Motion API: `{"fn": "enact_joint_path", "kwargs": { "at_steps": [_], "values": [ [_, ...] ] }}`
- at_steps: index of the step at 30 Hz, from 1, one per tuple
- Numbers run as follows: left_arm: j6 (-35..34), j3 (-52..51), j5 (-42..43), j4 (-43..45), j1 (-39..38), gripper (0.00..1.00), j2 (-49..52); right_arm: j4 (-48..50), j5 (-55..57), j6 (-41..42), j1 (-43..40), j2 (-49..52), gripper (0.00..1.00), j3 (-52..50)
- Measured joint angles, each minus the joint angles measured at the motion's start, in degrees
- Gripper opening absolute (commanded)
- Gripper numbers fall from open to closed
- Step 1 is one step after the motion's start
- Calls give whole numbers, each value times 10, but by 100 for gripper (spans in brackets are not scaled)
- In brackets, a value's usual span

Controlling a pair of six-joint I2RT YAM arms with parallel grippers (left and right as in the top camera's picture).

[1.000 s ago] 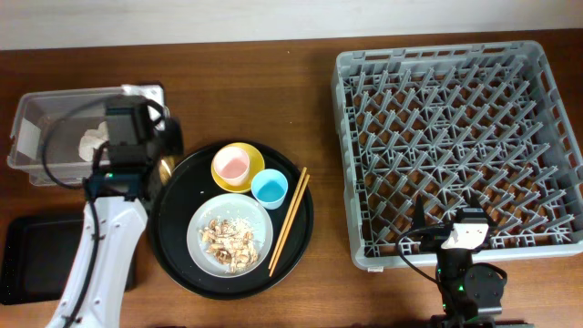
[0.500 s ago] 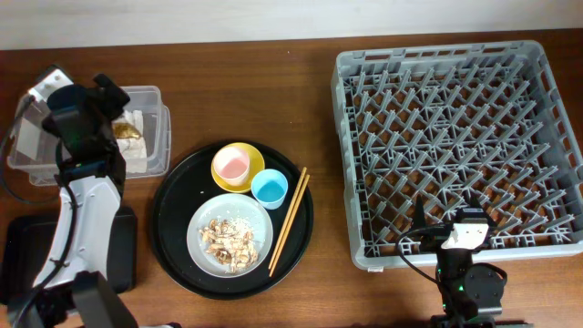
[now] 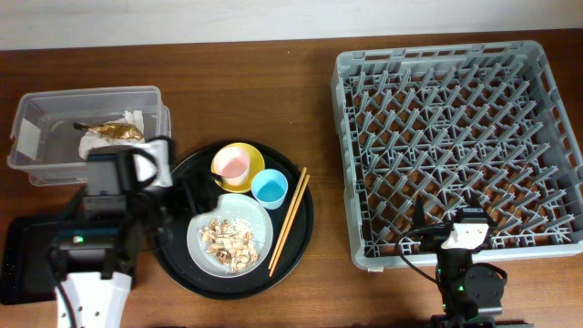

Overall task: Sort waste into correct bins and load items into the dishwasher rack
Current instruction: 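Pick the Nescafé wrapper with the left gripper and drop it in bin, then reach the right gripper to the blue cup and grasp it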

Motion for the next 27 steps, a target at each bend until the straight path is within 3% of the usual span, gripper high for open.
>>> {"fn": "enact_joint_path", "kwargs": {
  "at_steps": [3,4,5,6,7,8,11,15,17,25,27],
  "values": [
    [29,0,34,-7,-95,93,0,0,0,0,0,0,98,0],
    [32,0,22,-10,-114,79,0,0,0,0,0,0,98,0],
    [31,0,-4,-18,-137,55,0,0,0,0,0,0,98,0],
    [27,0,-32,-27,-154,55,0,0,0,0,0,0,98,0],
    [18,0,-76,-34,-155,56,0,0,0,0,0,0,98,0],
    [2,0,-138,-41,-148,64,0,0,0,0,0,0,98,0],
    [-46,2,-243,-44,-78,99,-1,0,0,0,0,0,98,0],
    [-79,10,-278,-56,61,99,-13,0,0,0,0,0,98,0],
    [-86,12,-282,-66,93,99,-19,0,0,0,0,0,98,0],
    [-86,12,-277,-67,97,99,-19,0,0,0,0,0,98,0],
    [-86,12,-277,-67,97,99,-19,0,-61,29,0,0,98,0]
  ]
}}
